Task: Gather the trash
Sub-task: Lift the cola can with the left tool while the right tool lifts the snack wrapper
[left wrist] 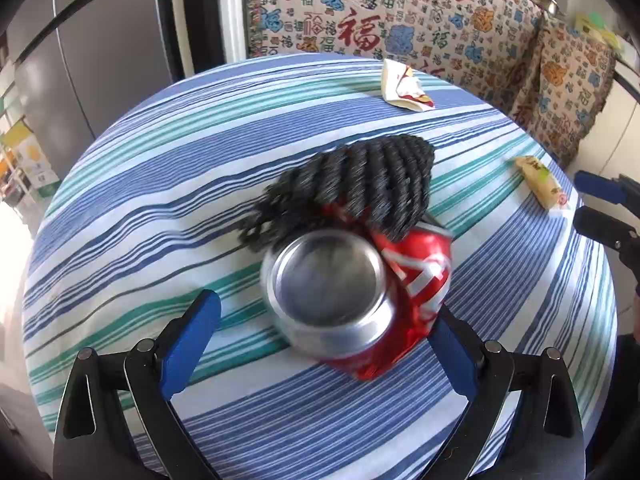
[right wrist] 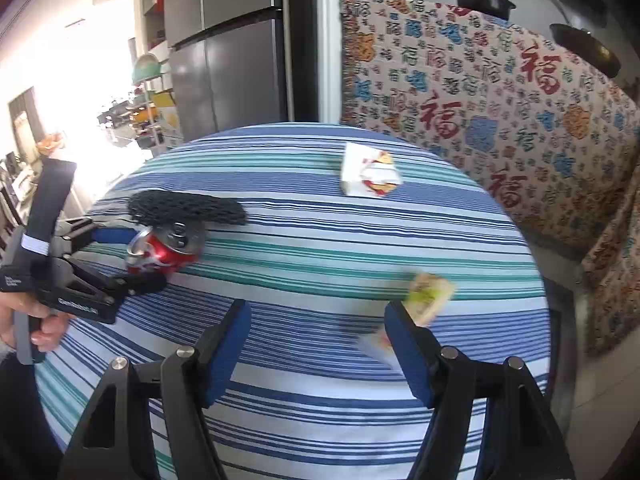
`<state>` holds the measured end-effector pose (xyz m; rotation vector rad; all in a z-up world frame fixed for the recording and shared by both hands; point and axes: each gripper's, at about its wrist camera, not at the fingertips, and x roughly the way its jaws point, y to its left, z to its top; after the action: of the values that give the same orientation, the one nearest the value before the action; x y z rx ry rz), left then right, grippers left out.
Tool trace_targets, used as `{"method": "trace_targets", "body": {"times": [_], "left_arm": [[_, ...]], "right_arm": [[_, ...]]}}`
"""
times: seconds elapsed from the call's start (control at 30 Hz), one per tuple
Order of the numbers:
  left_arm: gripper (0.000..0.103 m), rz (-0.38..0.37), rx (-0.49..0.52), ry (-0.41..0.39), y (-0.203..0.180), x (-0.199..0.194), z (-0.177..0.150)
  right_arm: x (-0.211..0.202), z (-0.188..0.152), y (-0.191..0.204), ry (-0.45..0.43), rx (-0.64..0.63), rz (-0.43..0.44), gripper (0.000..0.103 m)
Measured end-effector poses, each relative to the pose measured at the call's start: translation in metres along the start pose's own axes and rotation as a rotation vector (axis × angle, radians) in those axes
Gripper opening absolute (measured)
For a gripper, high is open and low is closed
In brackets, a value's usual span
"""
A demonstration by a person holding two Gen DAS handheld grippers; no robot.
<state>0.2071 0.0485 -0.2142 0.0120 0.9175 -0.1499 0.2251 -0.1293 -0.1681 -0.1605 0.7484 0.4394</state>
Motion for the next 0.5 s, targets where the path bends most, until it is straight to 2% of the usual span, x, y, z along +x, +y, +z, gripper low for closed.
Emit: {"method": "trace_targets", "body": {"times": [0.07,0.2,0.3,0.4,0.47,0.5], "left_arm": [[0.099,-0.007,-0.013,-0.005,0.005,-0.003,-0.002],[0.099,-0.020,-0.005,-0.008,0.005,-0.004,-0.004],[0.099,-0.011,0.027,0.000,-0.002,-0.002,-0.004],[0.099,-0.006,0.054,0.008,-0.007,0.000,-0.003],[0.099,-0.008,0.059,0.009,-0.009,0.000,-0.003],[0.099,-0.011,0.057,0.008,-0.009,0.000,-0.002]], "right_arm": [[0.013,0.008,0.013,0.025,0.034,0.108,0.072],[0.049,0.037,0.030,0.065,0.195,0.342,0.071],[0.077,0.059,0.037,0.082,0.342,0.472,0.071],[0.109,0.076,0.042,0.132,0.428,0.460,0.068],[0.124,0.085,0.046,0.156,0.419,0.440,0.017],[0.129,0.090,0.047,0.161,0.398,0.408,0.007]]}}
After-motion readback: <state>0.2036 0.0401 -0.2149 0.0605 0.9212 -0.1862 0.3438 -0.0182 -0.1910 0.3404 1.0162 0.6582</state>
